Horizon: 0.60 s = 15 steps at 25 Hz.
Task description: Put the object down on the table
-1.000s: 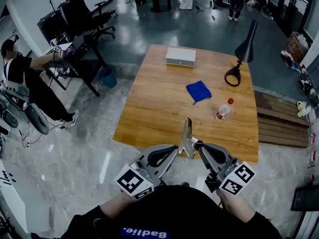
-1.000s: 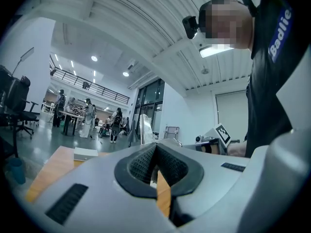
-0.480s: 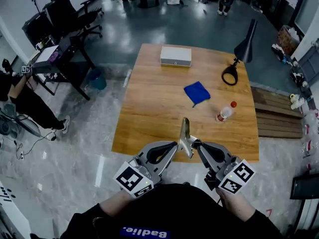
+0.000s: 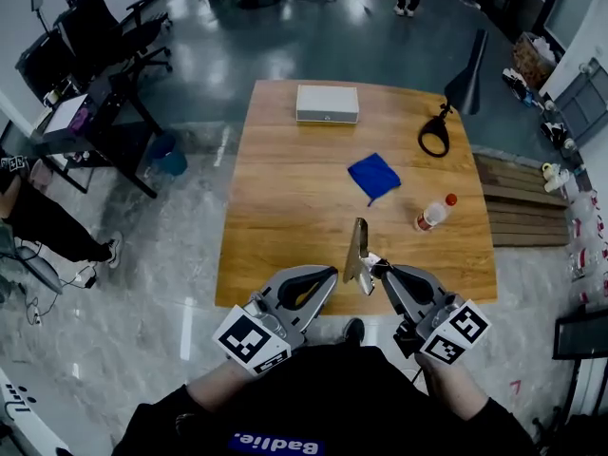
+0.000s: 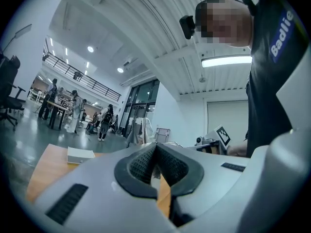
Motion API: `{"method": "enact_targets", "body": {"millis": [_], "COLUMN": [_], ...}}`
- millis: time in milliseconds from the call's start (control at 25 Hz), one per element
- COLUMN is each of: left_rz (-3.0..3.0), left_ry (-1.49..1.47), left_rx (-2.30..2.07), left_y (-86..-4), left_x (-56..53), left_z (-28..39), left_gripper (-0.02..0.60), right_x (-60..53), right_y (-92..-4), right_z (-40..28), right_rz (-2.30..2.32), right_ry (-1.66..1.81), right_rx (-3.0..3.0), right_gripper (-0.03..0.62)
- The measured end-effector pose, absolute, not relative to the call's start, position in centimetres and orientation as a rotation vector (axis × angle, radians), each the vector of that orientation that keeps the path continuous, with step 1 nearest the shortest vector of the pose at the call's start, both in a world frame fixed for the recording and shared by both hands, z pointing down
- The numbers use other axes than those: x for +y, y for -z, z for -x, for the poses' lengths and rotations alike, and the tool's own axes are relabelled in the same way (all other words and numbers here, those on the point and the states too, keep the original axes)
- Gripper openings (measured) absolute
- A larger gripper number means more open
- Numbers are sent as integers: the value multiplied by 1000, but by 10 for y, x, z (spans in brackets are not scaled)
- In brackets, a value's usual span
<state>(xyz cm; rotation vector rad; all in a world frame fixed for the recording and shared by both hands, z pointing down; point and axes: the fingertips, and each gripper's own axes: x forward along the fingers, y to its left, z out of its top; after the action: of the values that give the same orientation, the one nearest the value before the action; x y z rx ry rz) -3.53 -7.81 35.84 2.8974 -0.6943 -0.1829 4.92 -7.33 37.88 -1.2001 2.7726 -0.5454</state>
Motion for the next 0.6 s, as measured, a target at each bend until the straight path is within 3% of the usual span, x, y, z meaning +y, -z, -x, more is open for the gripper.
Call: {"method": "enact_targets", "body": {"millis": [600], "left_rz": [-2884], "left_ry": [140], "left_rx": [-767], "left_y": [-357], "left_x": [-89], "left_z": [6], "left_gripper": [8], "right_x": [-110], "right_y": [-426], "right_z": [-84], "right_rz": [1219], "right_ry": [529], "right_rx": [2944], "right_gripper": [5]}}
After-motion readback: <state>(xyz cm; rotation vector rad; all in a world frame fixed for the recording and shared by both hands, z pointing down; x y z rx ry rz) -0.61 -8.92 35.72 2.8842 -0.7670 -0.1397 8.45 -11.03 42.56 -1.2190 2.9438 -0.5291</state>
